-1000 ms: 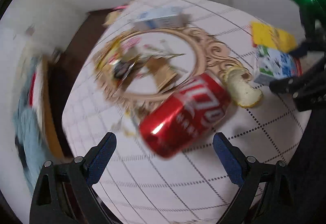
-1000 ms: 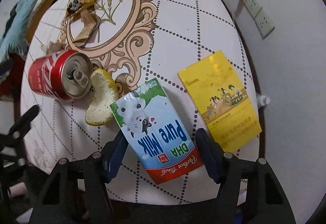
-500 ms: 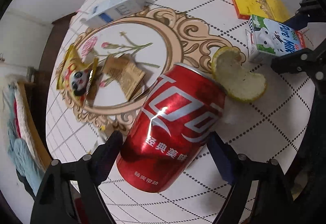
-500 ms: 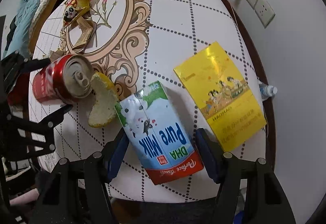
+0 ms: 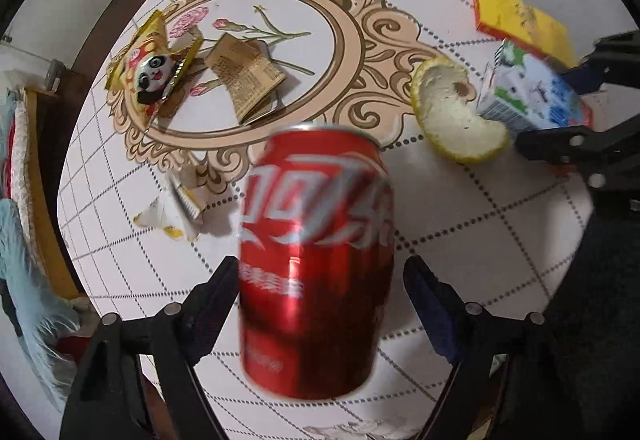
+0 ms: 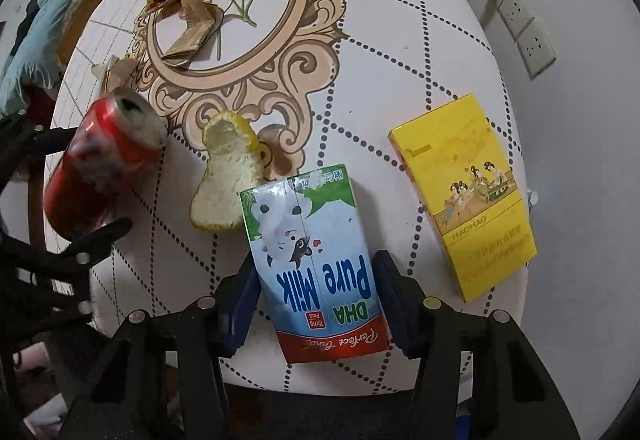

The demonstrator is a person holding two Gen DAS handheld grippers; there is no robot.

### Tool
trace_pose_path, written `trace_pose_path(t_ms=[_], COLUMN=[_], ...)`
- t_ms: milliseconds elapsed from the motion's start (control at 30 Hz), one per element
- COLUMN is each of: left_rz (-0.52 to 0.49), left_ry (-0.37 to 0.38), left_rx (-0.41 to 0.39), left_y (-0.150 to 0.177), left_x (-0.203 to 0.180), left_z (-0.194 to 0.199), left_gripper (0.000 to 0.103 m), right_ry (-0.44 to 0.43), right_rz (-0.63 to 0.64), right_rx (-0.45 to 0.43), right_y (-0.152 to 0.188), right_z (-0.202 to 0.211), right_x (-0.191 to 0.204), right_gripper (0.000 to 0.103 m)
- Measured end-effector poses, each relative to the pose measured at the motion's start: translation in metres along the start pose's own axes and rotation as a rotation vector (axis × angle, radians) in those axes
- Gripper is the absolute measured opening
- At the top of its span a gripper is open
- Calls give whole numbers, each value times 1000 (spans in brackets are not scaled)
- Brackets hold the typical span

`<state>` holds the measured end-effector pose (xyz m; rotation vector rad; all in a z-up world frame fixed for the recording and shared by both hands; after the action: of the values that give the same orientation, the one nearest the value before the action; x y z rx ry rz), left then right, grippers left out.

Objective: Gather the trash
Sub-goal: 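Grasp the red Coca-Cola can with the left tool while the right tool grasps the milk carton, then carry the can and milk carton to the bin and open both tools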

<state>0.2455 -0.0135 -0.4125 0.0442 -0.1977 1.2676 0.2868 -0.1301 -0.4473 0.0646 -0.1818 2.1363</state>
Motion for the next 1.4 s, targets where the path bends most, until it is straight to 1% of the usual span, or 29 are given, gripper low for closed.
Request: trace_pose_path(t_ms=[100, 133, 167, 200, 267, 367, 433, 467, 567, 667, 767, 800, 833, 867, 1000, 1067, 1133, 1200, 1267, 1300, 1367, 1400], left_rz=[1, 13, 33, 49, 82, 100, 119, 131, 216, 356, 465, 484, 527, 546, 669, 715, 773, 813, 866, 902, 950, 980], left_ry=[-9, -2, 26, 44, 46, 45, 37, 34, 28, 4, -30, -37, -51, -56, -80, -94, -114, -134, -154, -165, -181, -190], left_rx=[12, 4, -5, -8, -15, -35, -55, -64, -108, -159, -212, -225, -249, -258, -309, -324, -339, -347, -354, -354, -350, -344], left_y=[-2, -3, -5, -7, -8, -6, -2, 7, 18, 39, 57, 59, 69, 68, 108, 126, 156, 176, 205, 226, 254, 272], left_x=[-2, -2, -2, -2, 10, 11, 11, 12, 21, 34, 55, 65, 75, 85, 125, 145, 167, 185, 207, 222, 240, 251], left_z=[-7, -8, -7, -7, -9, -9, -5, -2, 15, 42, 70, 77, 89, 93, 123, 129, 142, 146, 147, 146, 144, 141], left_gripper=[82, 81, 70, 63, 63, 63, 63, 63, 63, 63, 63, 63, 63, 63, 63, 63, 63, 63, 63, 63, 63, 63], right_ry=[4, 5, 6, 5, 8, 8, 0, -5, -16, -26, -35, -42, -53, -61, -99, -124, -150, -172, -200, -210, -233, -254], right_rz=[-2, -3, -4, -5, -5, -8, -19, -24, -36, -47, -51, -53, -52, -47, 4, 50, 98, 140, 203, 223, 281, 315], right_rx=[-4, -8, -12, -16, -26, -42, -51, -53, -74, -114, -164, -177, -196, -211, -273, -301, -316, -326, -326, -324, -310, -290], right_y=[-1, -1, 0, 4, 5, 9, 11, 13, 14, 14, 9, 8, 5, 3, -10, -17, -24, -27, -31, -31, -33, -33], right_z=[0, 1, 1, 3, 4, 5, 7, 8, 15, 30, 50, 57, 66, 74, 105, 119, 129, 135, 138, 137, 129, 121], right_x=[3, 3, 2, -4, -5, -4, -4, -3, -3, 4, 16, 22, 31, 39, 89, 128, 164, 200, 253, 270, 320, 353], right_gripper=[58, 58, 58, 57, 57, 56, 56, 56, 56, 55, 55, 55, 55, 55, 55, 55, 55, 55, 55, 55, 55, 55])
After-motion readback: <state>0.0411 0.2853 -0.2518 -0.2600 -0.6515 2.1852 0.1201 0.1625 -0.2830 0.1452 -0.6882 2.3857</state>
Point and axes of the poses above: each gripper's, at about its wrist camera, not at the fingertips, and z roughly against the way its jaws point, x to its left, y to its underside, the point moved 9 cm from there along -z, roughly the way its jaws point, and after that the axes turned 2 degrees about -x, right-handed, at the moved point
